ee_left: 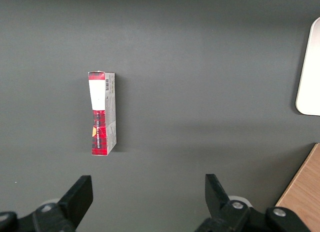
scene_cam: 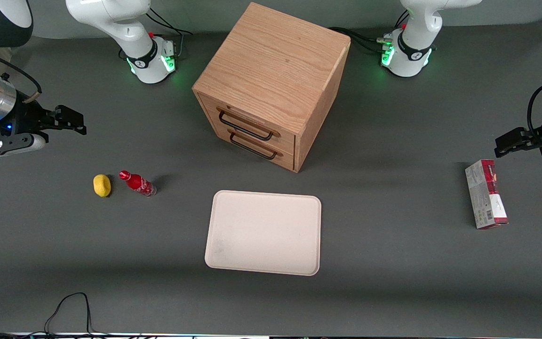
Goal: Place coke bottle on tray
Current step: 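Move the open right gripper toward the red Coca-Cola bottle, then lower the right gripper around the red bottle and close it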
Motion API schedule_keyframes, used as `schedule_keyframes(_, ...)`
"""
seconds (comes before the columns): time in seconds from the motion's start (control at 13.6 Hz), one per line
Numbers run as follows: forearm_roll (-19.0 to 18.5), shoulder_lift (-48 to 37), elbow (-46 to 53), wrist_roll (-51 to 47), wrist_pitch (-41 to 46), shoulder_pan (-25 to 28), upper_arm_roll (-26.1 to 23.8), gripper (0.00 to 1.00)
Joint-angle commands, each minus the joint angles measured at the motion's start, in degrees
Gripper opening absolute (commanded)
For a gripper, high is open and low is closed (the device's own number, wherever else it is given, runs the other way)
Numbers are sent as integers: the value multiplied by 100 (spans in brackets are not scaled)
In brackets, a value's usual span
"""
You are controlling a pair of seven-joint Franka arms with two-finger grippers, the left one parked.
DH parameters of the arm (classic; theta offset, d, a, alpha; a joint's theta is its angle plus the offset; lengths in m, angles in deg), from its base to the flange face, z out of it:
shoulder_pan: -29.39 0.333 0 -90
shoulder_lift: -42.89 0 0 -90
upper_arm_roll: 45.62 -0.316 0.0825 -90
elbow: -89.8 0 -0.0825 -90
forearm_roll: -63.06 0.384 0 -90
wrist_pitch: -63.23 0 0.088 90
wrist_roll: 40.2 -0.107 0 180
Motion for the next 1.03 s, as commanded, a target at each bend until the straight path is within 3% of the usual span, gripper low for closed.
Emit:
schedule_keyframes(0.0, 106, -58, 126, -16, 165, -16, -16, 100)
schedule_keyframes(0.15, 106, -215, -31, -138, 183, 46, -43, 100)
schedule_keyframes(0.37, 106, -1111, -997, -209, 42, 231, -17, 100)
schedule_keyframes(0.81, 106, -1104, -1094, -183, 43, 222, 150, 100)
schedule_keyframes(0.96, 106, -1130, -1681, -156, -604, 231, 212, 100)
